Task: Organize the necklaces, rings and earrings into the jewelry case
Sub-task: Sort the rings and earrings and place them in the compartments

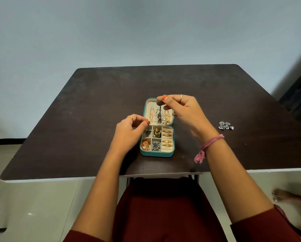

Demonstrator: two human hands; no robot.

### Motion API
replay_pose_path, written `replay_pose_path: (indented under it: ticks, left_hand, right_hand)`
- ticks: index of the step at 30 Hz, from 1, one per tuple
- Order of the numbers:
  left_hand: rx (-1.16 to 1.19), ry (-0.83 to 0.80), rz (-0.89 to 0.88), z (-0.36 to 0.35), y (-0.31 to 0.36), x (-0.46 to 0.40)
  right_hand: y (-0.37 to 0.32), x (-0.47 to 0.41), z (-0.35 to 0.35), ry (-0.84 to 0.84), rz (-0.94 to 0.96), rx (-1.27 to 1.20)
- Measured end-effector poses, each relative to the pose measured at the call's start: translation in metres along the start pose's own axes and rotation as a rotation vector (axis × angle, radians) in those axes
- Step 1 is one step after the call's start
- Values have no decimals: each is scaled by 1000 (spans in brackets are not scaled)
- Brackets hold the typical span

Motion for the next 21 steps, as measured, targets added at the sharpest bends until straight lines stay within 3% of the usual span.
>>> replay_pose_path:
  ticks: [11, 21]
  left_hand:
    - [-104, 76, 46, -7, -15, -8]
    - [343, 453, 135, 3, -40, 2]
  right_hand:
    - [3, -3, -8, -27, 5, 27]
    - [11, 0, -21, -72, 8, 22]
Point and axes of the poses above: each hand's wrist, its own x-axis away from the middle knuckle, its own z-axis out of the back of the hand, y = z × x, the point moved 5 cm from there along -x, towards the middle knuckle, and after that the axes turned 2 degrees about -z, right-handed, at the moved point
